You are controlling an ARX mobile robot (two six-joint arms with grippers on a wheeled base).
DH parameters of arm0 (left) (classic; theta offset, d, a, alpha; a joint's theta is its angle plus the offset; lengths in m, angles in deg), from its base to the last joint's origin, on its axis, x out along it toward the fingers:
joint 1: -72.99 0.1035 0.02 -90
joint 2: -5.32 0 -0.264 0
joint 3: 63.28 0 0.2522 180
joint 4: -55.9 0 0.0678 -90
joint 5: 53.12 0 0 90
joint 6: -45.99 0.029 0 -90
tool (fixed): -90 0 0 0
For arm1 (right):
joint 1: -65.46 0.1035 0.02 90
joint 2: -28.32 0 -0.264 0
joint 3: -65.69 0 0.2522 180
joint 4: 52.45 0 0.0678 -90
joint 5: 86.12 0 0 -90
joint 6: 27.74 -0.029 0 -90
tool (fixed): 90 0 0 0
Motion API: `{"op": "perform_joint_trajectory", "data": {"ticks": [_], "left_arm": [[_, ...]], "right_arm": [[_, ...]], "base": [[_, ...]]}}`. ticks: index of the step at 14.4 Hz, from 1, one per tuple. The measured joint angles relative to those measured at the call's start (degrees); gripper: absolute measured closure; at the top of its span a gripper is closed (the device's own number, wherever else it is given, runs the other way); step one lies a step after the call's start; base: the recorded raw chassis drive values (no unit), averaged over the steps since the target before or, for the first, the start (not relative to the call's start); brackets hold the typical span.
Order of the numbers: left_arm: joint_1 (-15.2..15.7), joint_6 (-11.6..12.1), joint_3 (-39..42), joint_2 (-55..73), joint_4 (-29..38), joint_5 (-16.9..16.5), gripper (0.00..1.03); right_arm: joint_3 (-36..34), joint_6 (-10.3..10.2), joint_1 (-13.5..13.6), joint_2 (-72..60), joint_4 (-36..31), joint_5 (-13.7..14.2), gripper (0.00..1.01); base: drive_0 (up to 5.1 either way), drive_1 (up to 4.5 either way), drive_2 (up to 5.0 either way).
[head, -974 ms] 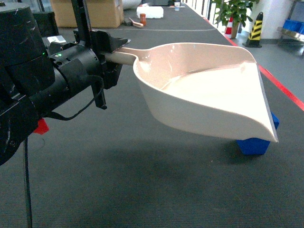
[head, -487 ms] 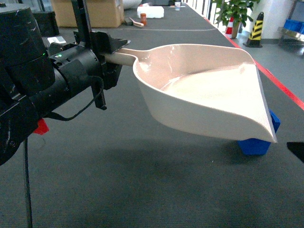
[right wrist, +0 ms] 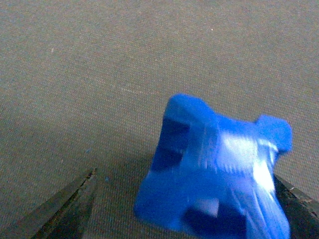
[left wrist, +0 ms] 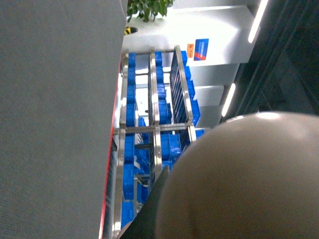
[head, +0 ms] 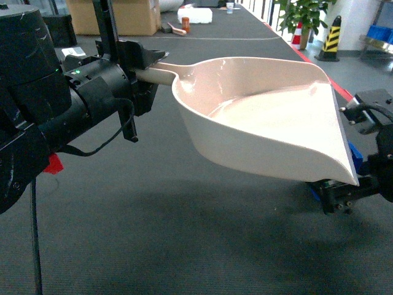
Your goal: Place part in tray to right shelf
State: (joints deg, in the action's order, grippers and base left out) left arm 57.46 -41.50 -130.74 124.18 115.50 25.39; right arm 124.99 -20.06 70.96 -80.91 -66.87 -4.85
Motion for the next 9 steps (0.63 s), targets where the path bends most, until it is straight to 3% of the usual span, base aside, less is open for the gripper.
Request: {"op": "perform_joint_trajectory", "data": {"ticks": [1,2,5,8,9], "left_arm": [[0.4,1.2,0.0,0.0,-0.1,1.0,0.90],[0.4,1.8,0.0,0.0,-0.1,1.2,0.90],[0.3,1.6,0.0,0.0,0.0,0.5,0.90],[0.1,0.8,0.0,0.0,0.0,0.1,0.90],[0.1,0.8,0.0,0.0,0.0,0.1,0.90]], "right_arm": [[5.8,-2.1,1.4,-6.2,-1.6,4.1,0.15],[6.0,-2.7,1.7,-6.8,-2.2,5.9,0.26],[3.3,-4.9,1.2,-4.2,-3.0,7.1,0.53],[-7.0,-5.2,-3.1,11.1,0.9,6.7,0.54],[-9.1,-5.6,-4.5,18.4,3.8,4.9,0.54]], "base": [[0.0,0.00,0.0],[0.0,0.00,0.0],[0.0,0.00,0.0],[0.0,0.00,0.0],[0.0,0.00,0.0]]}}
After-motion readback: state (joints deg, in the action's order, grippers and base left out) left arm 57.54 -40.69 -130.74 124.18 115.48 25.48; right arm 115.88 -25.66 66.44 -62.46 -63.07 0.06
